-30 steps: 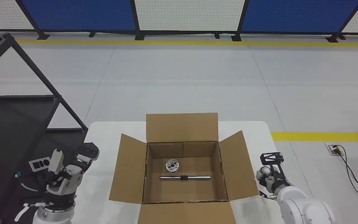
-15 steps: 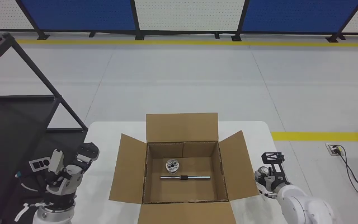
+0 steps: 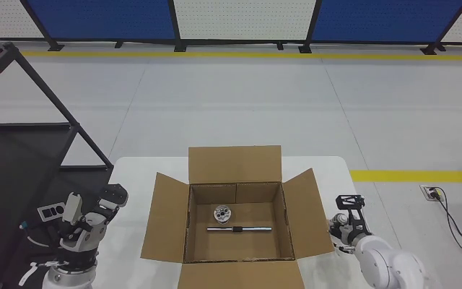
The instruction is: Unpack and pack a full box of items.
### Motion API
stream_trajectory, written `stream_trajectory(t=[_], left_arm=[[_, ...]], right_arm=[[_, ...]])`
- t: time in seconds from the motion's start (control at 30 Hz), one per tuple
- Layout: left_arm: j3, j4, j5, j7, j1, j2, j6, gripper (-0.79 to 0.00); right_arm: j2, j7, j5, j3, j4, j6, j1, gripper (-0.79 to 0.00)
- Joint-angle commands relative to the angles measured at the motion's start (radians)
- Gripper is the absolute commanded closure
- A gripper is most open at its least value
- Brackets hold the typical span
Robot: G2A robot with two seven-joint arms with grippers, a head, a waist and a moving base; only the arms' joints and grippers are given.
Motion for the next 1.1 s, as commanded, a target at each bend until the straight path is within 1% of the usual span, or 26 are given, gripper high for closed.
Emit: stream_trajectory(t=[0.0, 0.1, 0.23, 0.3, 0.4, 0.57, 0.67, 0.8, 0.93, 1.0, 1.07], left_arm=[[0.000, 0.000, 0.000, 0.000, 0.000, 0.000, 0.000, -0.785], [0.000, 0.000, 0.000, 0.000, 0.000, 0.000, 0.000, -0.785], [0.000, 0.000, 0.000, 0.000, 0.000, 0.000, 0.000, -0.785], [0.000, 0.000, 0.000, 0.000, 0.000, 0.000, 0.000, -0.785], [0.000, 0.000, 0.000, 0.000, 0.000, 0.000, 0.000, -0.785], [0.000, 0.000, 0.000, 0.000, 0.000, 0.000, 0.000, -0.785], [0.000, 0.000, 0.000, 0.000, 0.000, 0.000, 0.000, -0.785], [0.000, 0.000, 0.000, 0.000, 0.000, 0.000, 0.000, -0.785], [0.000, 0.000, 0.000, 0.000, 0.000, 0.000, 0.000, -0.785], [0.000, 0.000, 0.000, 0.000, 0.000, 0.000, 0.000, -0.785], [0.000, 0.000, 0.000, 0.000, 0.000, 0.000, 0.000, -0.785]], right_arm=[[0.000, 0.000, -0.001, 0.000, -0.001, 0.003, 0.000, -0.539], [0.002, -0.003, 0.001, 0.007, -0.011, 0.012, -0.002, -0.597], [0.005, -0.005, 0.019, 0.038, -0.050, 0.020, -0.015, -0.646], [0.007, -0.005, 0.021, 0.055, -0.077, 0.023, -0.027, -0.745], [0.009, -0.005, 0.049, 0.083, -0.122, 0.023, -0.045, -0.785], [0.015, -0.007, 0.115, 0.159, -0.209, 0.011, -0.080, -0.785], [0.018, -0.012, 0.197, 0.220, -0.271, -0.004, -0.100, -0.785], [0.021, -0.016, 0.279, 0.276, -0.427, -0.035, -0.155, -0.785], [0.022, -0.027, 0.322, 0.275, -0.613, -0.058, -0.222, -0.785], [0.024, -0.058, 0.321, 0.248, -0.619, -0.093, -0.216, -0.785], [0.026, -0.081, 0.304, 0.200, -0.619, -0.123, -0.187, -0.785]])
